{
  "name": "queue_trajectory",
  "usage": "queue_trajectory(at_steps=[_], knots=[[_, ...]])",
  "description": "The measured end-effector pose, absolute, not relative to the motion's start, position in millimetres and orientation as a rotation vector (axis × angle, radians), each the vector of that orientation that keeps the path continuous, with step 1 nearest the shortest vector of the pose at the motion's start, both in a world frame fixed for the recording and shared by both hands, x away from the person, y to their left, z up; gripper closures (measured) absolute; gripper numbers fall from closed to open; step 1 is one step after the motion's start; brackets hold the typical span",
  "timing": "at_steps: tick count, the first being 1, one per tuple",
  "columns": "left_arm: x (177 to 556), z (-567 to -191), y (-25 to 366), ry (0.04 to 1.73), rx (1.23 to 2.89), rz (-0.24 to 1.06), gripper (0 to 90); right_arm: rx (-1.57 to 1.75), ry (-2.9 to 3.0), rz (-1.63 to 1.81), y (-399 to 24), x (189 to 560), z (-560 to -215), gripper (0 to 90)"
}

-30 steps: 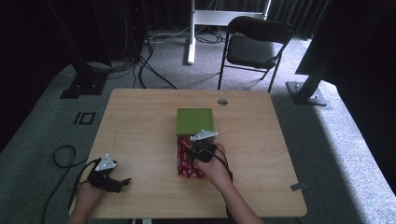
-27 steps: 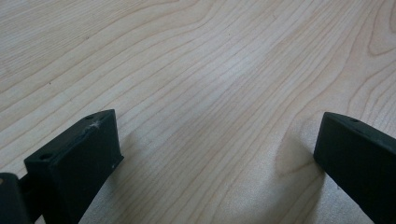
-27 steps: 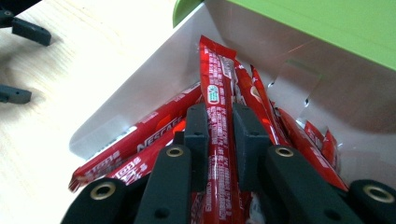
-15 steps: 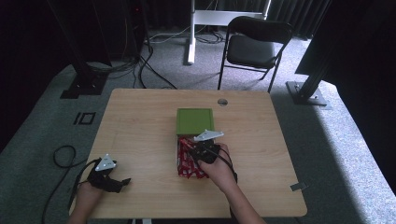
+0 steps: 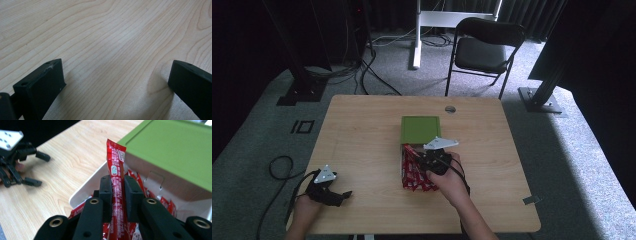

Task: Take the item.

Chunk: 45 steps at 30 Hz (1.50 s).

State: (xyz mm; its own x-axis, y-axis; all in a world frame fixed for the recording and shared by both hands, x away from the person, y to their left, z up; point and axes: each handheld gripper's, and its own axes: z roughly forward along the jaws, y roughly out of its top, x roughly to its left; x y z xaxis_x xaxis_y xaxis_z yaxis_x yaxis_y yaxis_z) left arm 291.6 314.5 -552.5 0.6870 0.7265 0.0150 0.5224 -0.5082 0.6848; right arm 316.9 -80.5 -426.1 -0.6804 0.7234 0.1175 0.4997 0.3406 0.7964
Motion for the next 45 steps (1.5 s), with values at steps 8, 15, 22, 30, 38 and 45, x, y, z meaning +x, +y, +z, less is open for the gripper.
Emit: queue_trajectory(at_steps=[8,15,22,30,38,45], knots=[[292,-552,315,0.953,2.23,0.397,1.3,1.107,2.261,1.304,-91,318,-411,78.6],[292,-552,315,0.953,2.23,0.397,1.3,1.142,2.163,1.333,-104,323,-403,78.5],[292,-552,315,0.952,2.23,0.397,1.3,1.188,2.077,1.31,-118,331,-402,78.5],[292,-552,315,0.951,2.231,0.399,1.4,1.279,1.984,1.303,-139,340,-408,78.5],[292,-552,315,0.951,2.232,0.398,1.4,1.384,1.854,1.273,-159,346,-419,78.4],[292,-552,315,0.951,2.231,0.399,1.3,1.466,1.777,1.252,-171,350,-434,78.4]])
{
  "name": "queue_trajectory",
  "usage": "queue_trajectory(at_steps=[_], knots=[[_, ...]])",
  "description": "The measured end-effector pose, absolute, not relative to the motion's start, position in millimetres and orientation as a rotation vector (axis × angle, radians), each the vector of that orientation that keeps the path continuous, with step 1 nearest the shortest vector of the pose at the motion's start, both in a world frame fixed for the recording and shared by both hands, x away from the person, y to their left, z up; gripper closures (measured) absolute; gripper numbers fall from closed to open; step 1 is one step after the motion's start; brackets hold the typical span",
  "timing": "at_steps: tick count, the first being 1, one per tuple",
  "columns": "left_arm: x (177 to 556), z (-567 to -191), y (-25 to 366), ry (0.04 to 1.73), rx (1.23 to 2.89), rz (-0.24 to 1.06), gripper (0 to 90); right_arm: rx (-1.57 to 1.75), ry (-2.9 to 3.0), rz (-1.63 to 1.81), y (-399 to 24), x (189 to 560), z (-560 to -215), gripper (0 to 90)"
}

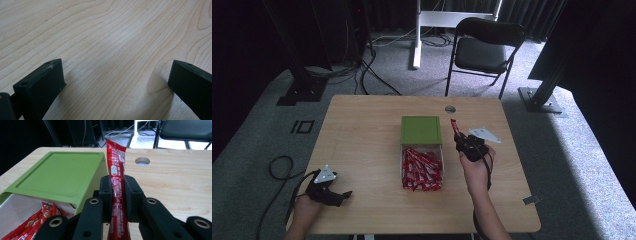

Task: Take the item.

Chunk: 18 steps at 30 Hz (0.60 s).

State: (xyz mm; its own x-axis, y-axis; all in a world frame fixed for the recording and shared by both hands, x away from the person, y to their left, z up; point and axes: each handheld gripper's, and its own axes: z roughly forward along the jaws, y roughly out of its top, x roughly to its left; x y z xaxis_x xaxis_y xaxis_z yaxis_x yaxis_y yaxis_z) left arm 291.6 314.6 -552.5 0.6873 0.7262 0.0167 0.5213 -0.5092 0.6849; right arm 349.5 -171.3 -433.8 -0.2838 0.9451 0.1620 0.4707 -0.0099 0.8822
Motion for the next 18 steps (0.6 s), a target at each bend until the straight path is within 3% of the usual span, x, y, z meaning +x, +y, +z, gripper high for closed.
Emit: queue_trajectory(at_steps=[18], knots=[[292,-552,315,0.952,2.231,0.398,1.3,1.633,1.698,1.21,-166,355,-481,78.2]])
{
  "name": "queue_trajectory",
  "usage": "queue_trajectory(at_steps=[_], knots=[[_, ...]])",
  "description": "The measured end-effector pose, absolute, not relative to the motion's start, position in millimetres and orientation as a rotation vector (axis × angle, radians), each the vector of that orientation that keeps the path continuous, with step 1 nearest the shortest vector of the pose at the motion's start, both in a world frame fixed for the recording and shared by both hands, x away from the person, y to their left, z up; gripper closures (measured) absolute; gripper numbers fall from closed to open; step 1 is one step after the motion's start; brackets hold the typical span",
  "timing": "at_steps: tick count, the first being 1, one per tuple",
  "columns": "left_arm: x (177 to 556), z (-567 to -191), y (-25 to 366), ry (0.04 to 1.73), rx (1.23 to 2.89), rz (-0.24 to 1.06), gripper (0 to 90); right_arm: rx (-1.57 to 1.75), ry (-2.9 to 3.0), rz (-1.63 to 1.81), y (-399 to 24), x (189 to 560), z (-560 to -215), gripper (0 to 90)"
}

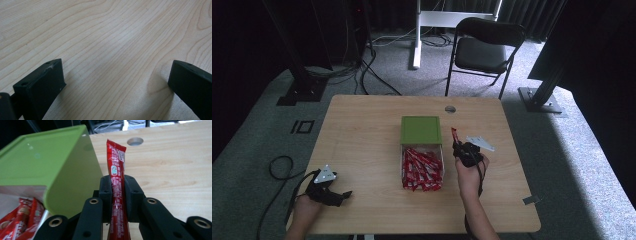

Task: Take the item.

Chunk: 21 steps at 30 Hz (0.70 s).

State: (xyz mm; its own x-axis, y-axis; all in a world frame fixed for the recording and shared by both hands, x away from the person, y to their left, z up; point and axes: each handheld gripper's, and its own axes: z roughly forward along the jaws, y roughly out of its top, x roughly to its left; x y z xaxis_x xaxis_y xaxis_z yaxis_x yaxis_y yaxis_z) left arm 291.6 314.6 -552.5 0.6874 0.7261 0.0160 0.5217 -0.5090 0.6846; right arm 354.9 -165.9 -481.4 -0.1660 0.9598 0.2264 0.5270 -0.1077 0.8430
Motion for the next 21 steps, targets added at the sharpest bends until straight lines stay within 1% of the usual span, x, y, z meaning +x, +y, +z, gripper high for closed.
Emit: queue_trajectory(at_steps=[6,21], knots=[[292,-552,315,0.952,2.231,0.397,1.3,1.712,1.665,1.212,-161,357,-501,78.1],[292,-552,315,0.951,2.231,0.398,1.3,1.77,1.697,1.171,-152,372,-532,78.0]])
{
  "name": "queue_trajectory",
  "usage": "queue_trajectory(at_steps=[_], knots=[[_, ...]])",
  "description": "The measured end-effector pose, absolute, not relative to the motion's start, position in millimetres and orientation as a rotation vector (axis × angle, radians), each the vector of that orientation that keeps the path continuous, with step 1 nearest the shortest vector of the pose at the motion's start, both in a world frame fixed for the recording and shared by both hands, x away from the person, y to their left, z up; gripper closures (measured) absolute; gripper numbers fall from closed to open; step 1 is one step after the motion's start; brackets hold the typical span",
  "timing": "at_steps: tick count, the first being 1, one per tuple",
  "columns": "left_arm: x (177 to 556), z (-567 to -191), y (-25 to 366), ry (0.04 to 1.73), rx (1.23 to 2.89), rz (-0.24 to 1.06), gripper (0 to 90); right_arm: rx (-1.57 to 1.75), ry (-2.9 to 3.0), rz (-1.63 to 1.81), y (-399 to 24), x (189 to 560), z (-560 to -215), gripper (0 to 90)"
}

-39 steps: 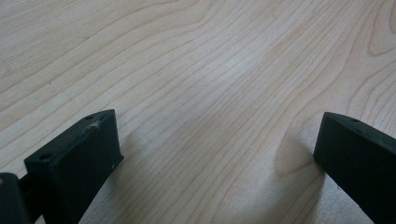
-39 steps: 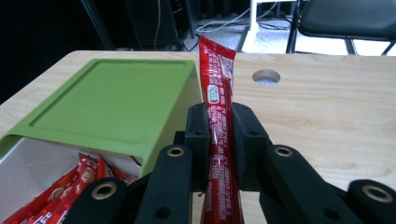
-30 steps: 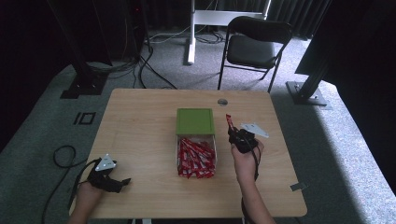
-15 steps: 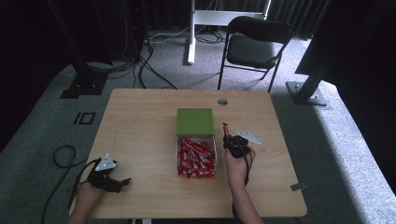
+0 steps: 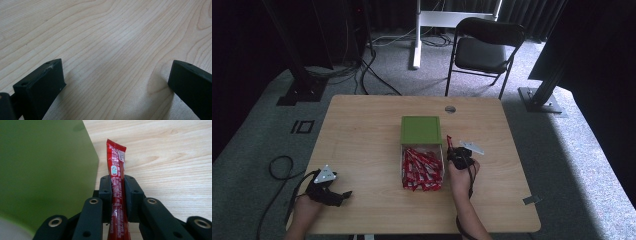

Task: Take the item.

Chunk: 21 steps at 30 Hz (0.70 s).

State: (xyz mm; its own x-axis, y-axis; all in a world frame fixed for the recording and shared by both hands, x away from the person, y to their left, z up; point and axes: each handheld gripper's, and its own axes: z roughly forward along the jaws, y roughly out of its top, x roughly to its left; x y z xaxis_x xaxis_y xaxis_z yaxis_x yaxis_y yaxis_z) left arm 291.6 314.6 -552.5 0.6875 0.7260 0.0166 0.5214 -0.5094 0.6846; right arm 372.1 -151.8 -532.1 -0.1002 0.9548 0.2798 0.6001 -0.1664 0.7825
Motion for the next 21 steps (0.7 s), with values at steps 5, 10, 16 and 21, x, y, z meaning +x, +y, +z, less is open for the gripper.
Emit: queue_trajectory(at_steps=[5,10,16,21], knots=[[292,-552,315,0.951,2.231,0.398,1.3,1.768,1.708,1.137,-149,376,-535,77.5],[292,-552,315,0.951,2.232,0.398,1.3,1.775,1.725,1.111,-147,380,-536,75.4],[292,-552,315,0.951,2.232,0.398,1.3,1.783,1.773,1.085,-146,387,-541,69.6],[292,-552,315,0.951,2.231,0.398,1.3,1.764,1.768,1.098,-147,387,-537,63.7]])
